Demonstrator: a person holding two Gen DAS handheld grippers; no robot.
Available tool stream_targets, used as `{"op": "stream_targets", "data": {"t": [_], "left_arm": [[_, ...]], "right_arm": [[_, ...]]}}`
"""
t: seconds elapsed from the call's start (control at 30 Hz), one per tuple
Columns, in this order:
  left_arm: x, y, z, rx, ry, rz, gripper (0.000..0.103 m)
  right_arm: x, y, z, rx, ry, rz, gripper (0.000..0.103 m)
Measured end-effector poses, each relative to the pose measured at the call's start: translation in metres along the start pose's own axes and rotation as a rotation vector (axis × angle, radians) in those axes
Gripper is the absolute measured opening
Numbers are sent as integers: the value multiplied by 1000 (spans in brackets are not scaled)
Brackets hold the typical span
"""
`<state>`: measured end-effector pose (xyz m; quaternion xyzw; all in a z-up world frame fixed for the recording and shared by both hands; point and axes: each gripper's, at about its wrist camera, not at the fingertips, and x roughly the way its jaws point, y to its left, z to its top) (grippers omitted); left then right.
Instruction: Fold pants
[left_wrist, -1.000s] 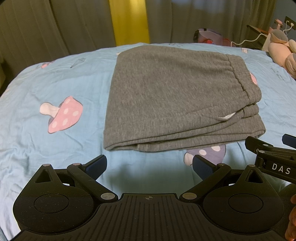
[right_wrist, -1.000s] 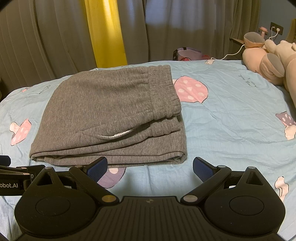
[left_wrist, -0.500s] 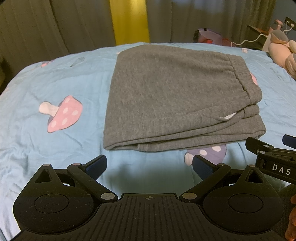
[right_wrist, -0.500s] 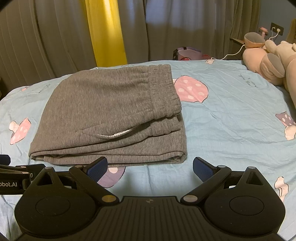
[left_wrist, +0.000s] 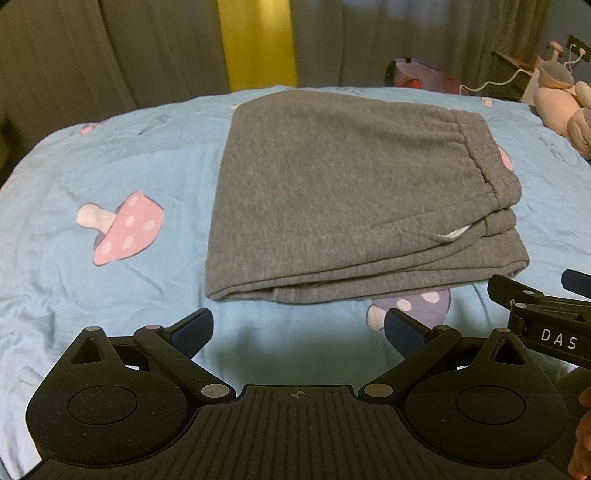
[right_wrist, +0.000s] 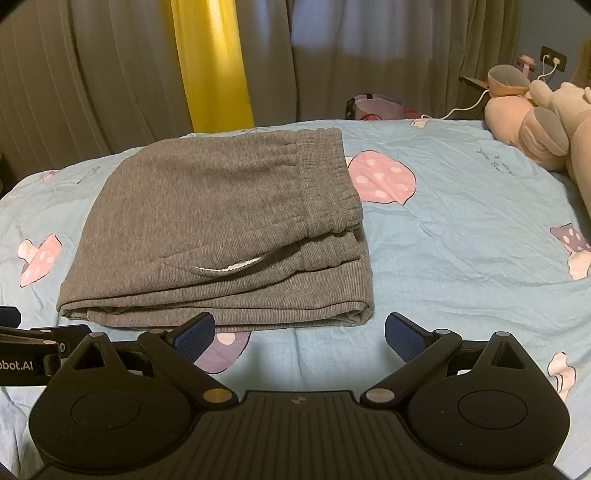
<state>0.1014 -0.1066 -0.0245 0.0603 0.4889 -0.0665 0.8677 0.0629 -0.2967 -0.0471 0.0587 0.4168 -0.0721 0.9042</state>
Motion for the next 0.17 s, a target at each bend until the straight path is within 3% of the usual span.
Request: {"op": "stream_targets", "data": {"t": [0.17], "left_arm": [[0,0,0,1,-1,-7,102]], "right_arm": [[0,0,0,-1,1,-2,99]]}}
